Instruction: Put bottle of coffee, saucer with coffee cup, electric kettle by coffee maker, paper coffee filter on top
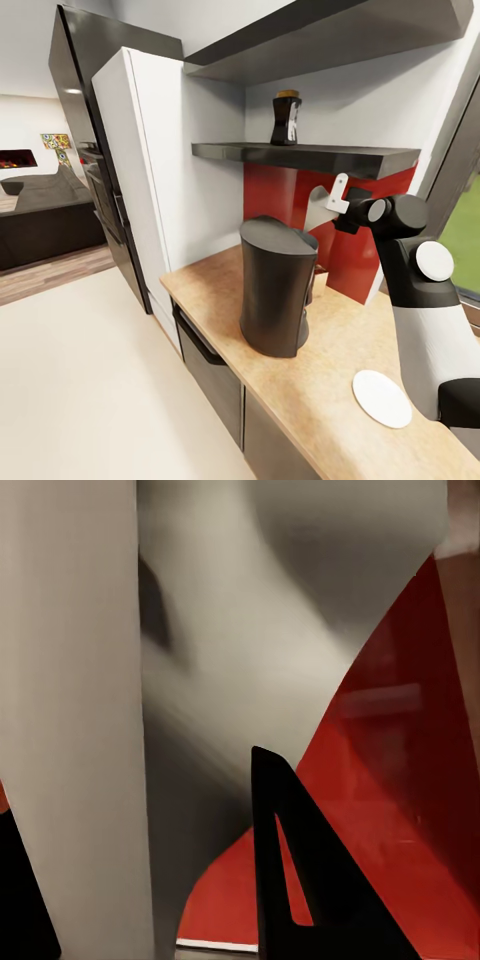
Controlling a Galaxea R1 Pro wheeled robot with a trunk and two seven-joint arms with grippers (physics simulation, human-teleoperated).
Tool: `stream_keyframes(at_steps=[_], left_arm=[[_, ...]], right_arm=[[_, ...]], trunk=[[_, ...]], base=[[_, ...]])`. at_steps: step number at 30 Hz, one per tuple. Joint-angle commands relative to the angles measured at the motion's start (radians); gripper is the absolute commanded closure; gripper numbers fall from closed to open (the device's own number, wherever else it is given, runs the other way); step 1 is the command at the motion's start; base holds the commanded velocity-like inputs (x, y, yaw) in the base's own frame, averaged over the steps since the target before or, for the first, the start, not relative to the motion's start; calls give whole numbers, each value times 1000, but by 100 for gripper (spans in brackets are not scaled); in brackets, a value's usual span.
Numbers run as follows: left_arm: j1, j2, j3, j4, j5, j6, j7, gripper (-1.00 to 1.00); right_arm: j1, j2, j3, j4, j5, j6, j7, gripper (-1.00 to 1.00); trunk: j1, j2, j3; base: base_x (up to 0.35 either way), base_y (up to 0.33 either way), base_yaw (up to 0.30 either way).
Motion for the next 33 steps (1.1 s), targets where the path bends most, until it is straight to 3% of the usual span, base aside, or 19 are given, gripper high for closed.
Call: stream_keyframes(at_steps=[1, 33], left_arm=[[-1, 0, 5, 1, -1, -4, 0, -100], [-1, 1, 5, 1, -1, -4, 0, -100]], right_arm=[[-2, -1, 2, 0, 5, 13, 2, 100], [-2, -1, 10, 42, 8, 16, 3, 100]], trunk=[[1, -2, -2], [1, -2, -2]], base=[[26, 18, 0], [1, 1, 0]])
